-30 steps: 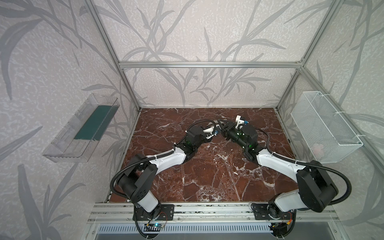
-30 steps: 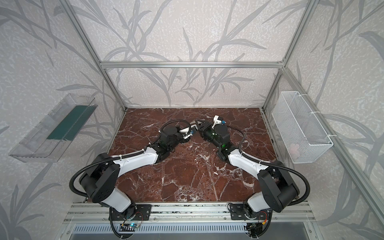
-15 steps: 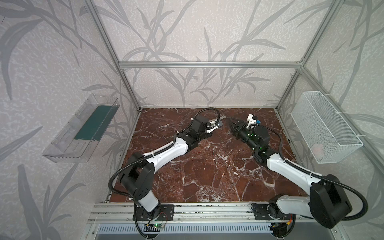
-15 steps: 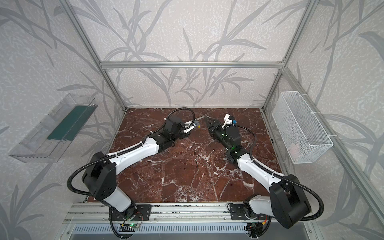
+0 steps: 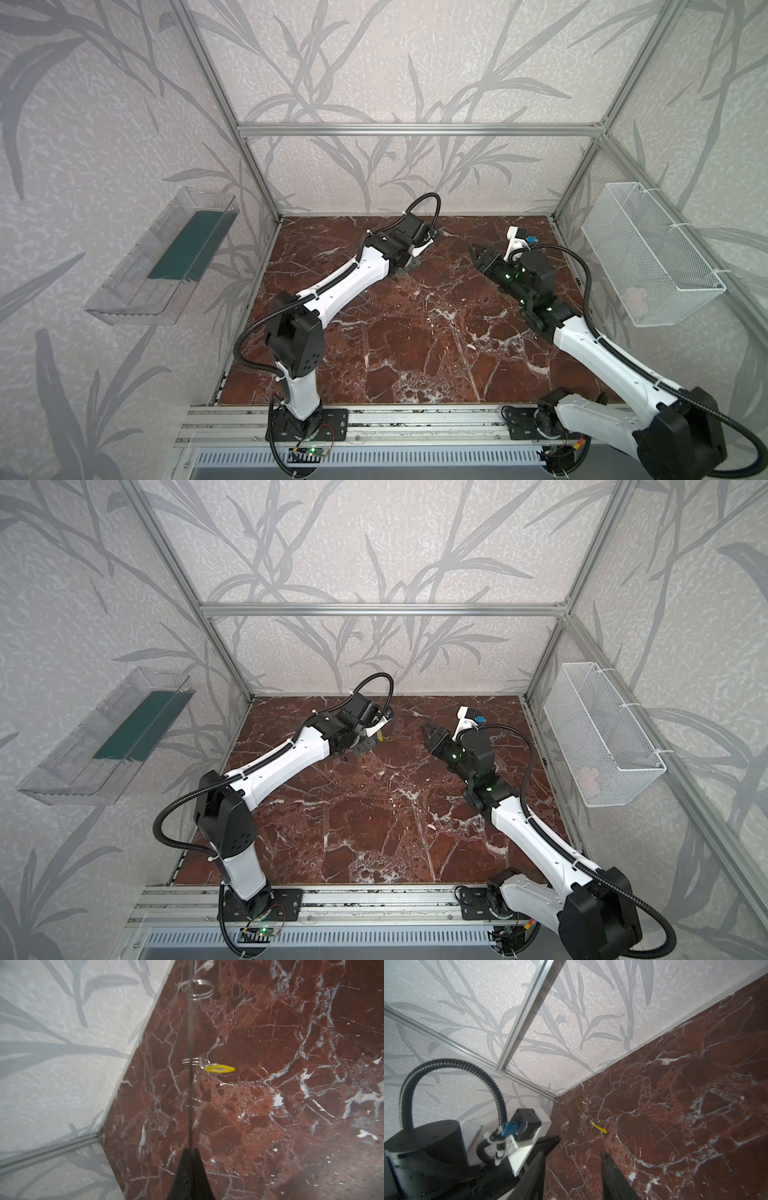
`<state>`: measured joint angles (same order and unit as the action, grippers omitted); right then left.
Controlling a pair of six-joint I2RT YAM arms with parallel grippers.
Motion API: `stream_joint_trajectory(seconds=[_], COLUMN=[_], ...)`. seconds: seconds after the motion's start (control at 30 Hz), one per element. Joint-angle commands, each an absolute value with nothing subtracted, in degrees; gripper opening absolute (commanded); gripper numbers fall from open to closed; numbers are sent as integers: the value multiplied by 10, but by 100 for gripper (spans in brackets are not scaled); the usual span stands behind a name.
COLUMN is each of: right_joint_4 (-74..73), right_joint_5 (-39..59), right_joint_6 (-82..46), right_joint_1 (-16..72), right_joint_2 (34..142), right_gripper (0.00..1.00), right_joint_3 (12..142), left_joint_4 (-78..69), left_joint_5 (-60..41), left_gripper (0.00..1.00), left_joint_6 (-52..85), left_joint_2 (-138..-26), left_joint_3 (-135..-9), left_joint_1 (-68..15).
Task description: Put the keys on the keyring
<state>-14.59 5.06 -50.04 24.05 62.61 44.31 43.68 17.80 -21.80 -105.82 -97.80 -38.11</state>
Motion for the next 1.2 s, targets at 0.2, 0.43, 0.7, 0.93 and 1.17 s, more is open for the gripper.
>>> stream_joint_trajectory(seconds=[0.2, 0.43, 0.7, 0.93, 1.17], right_joint_4=[-62, -52, -45, -38, -24], right_joint_5=[25, 31, 30, 26, 25], right_joint_6=[-382, -369, -347, -336, -330], right_joint_1=[239, 238, 233, 225, 219], right_joint_2=[585, 575, 553, 525, 512], right_gripper=[46, 48, 48, 49, 50], right_joint_3=[469, 472, 473, 470, 470], left_joint_4=[614, 657, 664, 633, 529], left_joint_5=[17, -149, -256, -281, -309], left_gripper=[0, 0, 0, 0, 0], left_joint_6=[1, 55, 130, 199, 274], left_joint_2=[-1143, -1185, -1269, -1349, -1401], left_joint_3=[-1138, -1249, -1388, -1476, -1475], left_joint_1=[-379, -373, -372, -372, -376])
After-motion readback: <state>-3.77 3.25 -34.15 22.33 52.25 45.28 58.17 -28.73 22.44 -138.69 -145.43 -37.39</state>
